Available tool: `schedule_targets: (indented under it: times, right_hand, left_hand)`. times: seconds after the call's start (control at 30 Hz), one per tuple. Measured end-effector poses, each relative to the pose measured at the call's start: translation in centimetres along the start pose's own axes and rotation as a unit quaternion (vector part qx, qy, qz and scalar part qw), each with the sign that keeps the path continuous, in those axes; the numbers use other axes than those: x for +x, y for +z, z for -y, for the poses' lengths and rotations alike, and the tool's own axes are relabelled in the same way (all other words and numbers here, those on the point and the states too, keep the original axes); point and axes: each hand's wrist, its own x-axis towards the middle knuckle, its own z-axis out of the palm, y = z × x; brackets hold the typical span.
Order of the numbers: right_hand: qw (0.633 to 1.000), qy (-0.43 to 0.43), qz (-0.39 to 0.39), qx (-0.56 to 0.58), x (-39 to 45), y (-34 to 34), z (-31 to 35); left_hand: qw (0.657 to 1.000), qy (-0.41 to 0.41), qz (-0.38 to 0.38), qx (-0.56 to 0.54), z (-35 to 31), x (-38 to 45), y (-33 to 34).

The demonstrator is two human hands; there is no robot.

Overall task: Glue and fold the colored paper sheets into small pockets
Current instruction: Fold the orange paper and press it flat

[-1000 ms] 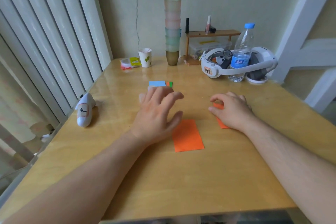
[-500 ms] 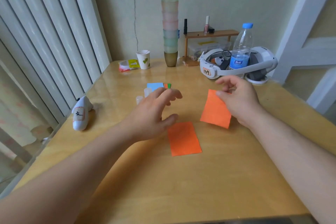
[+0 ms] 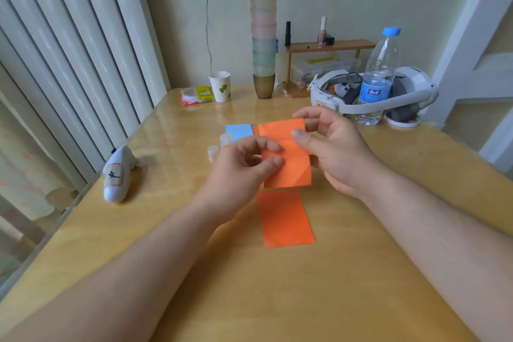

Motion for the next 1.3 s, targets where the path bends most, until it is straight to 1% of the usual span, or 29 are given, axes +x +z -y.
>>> schedule_targets:
  times: [0.07,0.13,0.2,0.3,0.43,0.53,0.6,0.73,0.83,1.0,1.13,1.2,1.3]
  right_hand:
    - [0.998,0.022,0.063,-0.019,-0.8,-0.4,-0.2]
    - [0.994,0.028,0.096,-0.039,-1.4,-0.7,-0.4]
    - [0.994,0.028,0.100,-0.042,-1.6,-1.1,-0.8]
    - [0.992,0.005,0.103,-0.075,-2.1,-1.4,-1.4]
    - [0.991,-0.016,0.083,-0.105,-2.8,-1.2,-2.3]
    - [0.993,0.001,0.061,-0.106,-3.0,-1.4,-2.7]
    - [0.994,0.020,0.052,-0.099,-3.2,-1.7,-2.6]
    - [0.991,0.045,0.063,-0.109,-3.6,-2.2,-2.4]
    - [0.985,0.057,0.080,-0.141,-3.6,-2.2,-2.4]
    - [0.973,0.081,0.127,-0.176,-4.0,-2.5,-2.3]
    - [0.960,0.099,0.182,-0.189,-4.2,-2.7,-2.2]
    - [0.953,0.101,0.201,-0.202,-4.3,-2.7,-2.1]
    - [0.949,0.102,0.221,-0.202,-4.3,-2.8,-2.0]
  left_hand:
    - [0.999,-0.012,-0.022,-0.021,0.1,-0.1,-0.3]
    - [0.999,-0.019,-0.019,-0.027,0.3,-0.3,-0.6]
    - [1.000,-0.019,-0.004,-0.020,0.4,-0.5,-0.8]
    - [1.000,-0.016,0.007,0.020,0.8,-0.7,-1.2]
    - [0.999,-0.012,0.015,0.030,1.0,-0.7,-1.5]
    - [0.998,-0.016,0.049,0.027,0.7,-0.8,-1.7]
    - [0.995,-0.024,0.084,0.046,0.5,-1.0,-2.0]
    - [0.984,-0.051,0.151,0.074,0.6,-1.3,-2.6]
    - [0.978,-0.084,0.171,0.080,0.6,-1.4,-2.9]
    - [0.965,-0.120,0.228,0.052,0.2,-1.5,-3.4]
    - [0.949,-0.124,0.271,0.101,-0.1,-1.8,-3.5]
    - [0.944,-0.126,0.279,0.123,-0.1,-1.8,-3.4]
    - [0.946,-0.127,0.272,0.124,-0.2,-1.8,-3.3]
